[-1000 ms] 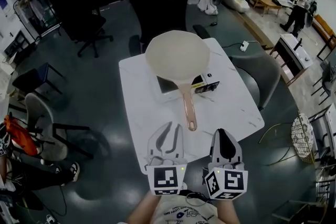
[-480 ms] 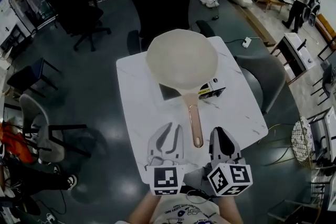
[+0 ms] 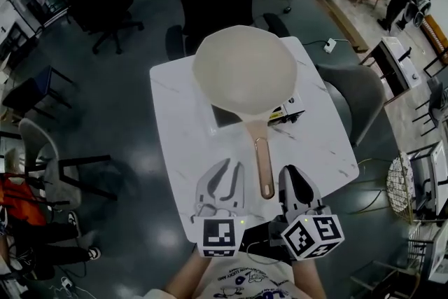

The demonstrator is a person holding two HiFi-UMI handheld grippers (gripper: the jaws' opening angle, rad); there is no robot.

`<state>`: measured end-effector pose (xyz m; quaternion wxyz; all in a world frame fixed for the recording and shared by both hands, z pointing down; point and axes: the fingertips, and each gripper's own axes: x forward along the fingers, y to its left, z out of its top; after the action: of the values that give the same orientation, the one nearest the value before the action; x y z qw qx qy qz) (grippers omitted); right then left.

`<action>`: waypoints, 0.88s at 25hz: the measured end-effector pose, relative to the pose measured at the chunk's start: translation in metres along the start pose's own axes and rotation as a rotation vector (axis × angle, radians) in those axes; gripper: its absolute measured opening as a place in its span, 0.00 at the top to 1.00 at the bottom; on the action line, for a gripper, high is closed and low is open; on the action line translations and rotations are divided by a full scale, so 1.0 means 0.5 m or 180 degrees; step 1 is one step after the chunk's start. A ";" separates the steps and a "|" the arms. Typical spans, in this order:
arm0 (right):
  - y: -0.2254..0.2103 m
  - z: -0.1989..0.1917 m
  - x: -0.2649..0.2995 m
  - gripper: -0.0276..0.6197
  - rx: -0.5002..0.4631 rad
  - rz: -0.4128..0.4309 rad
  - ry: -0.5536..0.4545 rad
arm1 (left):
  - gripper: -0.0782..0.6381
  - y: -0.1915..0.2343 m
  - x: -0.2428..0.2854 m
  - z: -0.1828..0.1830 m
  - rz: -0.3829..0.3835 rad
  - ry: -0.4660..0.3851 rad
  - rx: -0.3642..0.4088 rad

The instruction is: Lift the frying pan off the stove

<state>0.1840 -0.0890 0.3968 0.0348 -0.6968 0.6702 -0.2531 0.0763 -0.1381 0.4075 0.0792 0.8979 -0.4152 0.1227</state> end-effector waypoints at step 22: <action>0.021 -0.059 0.052 0.67 0.1482 0.1244 0.0898 | 0.78 0.039 -0.011 -0.040 0.0606 0.0269 -0.0151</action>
<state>0.1618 -0.1060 0.4261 0.1479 -0.4865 0.7136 -0.4819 0.0549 -0.1416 0.4260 0.1059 0.8463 -0.4977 0.1577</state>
